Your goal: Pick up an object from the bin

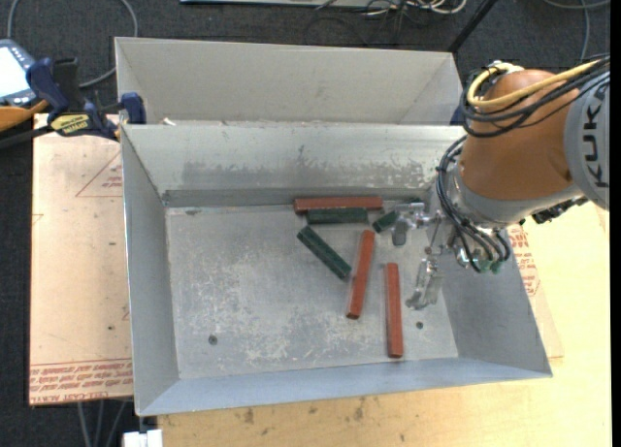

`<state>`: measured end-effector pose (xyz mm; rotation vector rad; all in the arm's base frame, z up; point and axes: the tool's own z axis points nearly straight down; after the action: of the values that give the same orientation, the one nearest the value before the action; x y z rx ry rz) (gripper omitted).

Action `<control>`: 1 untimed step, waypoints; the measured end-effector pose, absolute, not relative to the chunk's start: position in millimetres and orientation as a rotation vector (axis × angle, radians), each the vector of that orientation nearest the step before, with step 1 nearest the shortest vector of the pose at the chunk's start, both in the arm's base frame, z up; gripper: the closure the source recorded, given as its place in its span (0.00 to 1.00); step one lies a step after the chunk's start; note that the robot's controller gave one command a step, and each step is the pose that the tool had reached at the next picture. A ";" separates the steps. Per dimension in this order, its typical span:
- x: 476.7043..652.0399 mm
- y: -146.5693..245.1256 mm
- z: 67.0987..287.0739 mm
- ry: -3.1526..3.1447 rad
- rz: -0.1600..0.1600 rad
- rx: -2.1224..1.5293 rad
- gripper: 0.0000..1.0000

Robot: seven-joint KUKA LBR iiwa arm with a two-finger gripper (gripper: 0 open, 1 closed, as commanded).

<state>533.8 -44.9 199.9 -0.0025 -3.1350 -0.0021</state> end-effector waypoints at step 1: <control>525.0 -15.4 69.0 -3.094 -0.003 0.559 0.00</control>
Offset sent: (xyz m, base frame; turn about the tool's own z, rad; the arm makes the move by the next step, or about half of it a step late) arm -0.0093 0.0283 -0.1299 -0.3604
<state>525.0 -15.4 69.0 0.5588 -3.0936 -0.0030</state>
